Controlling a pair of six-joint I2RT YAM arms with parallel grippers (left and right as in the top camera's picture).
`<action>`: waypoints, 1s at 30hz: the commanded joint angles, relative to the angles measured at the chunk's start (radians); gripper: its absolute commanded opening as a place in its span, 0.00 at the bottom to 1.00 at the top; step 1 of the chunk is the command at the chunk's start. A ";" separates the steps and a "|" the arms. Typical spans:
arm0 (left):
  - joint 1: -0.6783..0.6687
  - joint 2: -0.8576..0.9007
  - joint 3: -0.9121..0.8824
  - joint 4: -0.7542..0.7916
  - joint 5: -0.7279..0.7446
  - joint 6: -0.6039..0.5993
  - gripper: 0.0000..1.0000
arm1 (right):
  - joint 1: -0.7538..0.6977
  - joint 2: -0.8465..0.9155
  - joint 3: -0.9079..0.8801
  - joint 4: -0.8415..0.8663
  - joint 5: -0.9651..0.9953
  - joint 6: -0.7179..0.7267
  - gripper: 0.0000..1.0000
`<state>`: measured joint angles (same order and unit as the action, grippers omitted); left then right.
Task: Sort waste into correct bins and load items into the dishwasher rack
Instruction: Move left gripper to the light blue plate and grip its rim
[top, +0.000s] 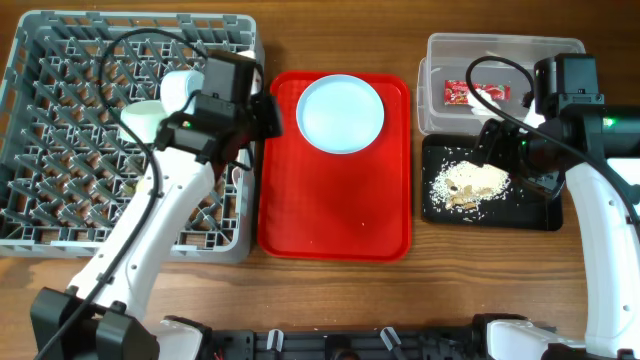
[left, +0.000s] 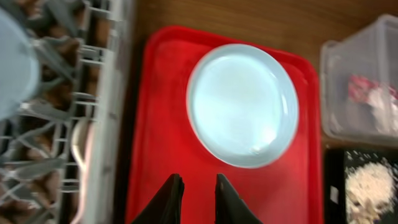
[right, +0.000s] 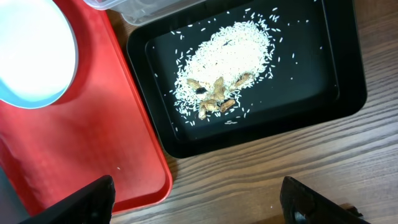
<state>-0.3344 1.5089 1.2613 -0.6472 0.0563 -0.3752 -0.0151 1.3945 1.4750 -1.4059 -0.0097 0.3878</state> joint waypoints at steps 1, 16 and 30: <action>-0.045 0.010 0.003 0.000 0.039 0.005 0.15 | -0.002 -0.011 0.000 0.002 0.009 -0.015 0.86; -0.193 0.010 0.003 -0.023 -0.432 -0.086 0.27 | -0.002 -0.011 0.000 -0.002 0.009 -0.015 0.86; -0.236 0.010 0.003 0.015 -0.402 0.026 0.60 | -0.002 -0.011 0.000 -0.013 -0.024 -0.010 0.86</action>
<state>-0.5659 1.5089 1.2613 -0.6682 -0.4572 -0.4507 -0.0151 1.3945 1.4750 -1.4155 -0.0219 0.3878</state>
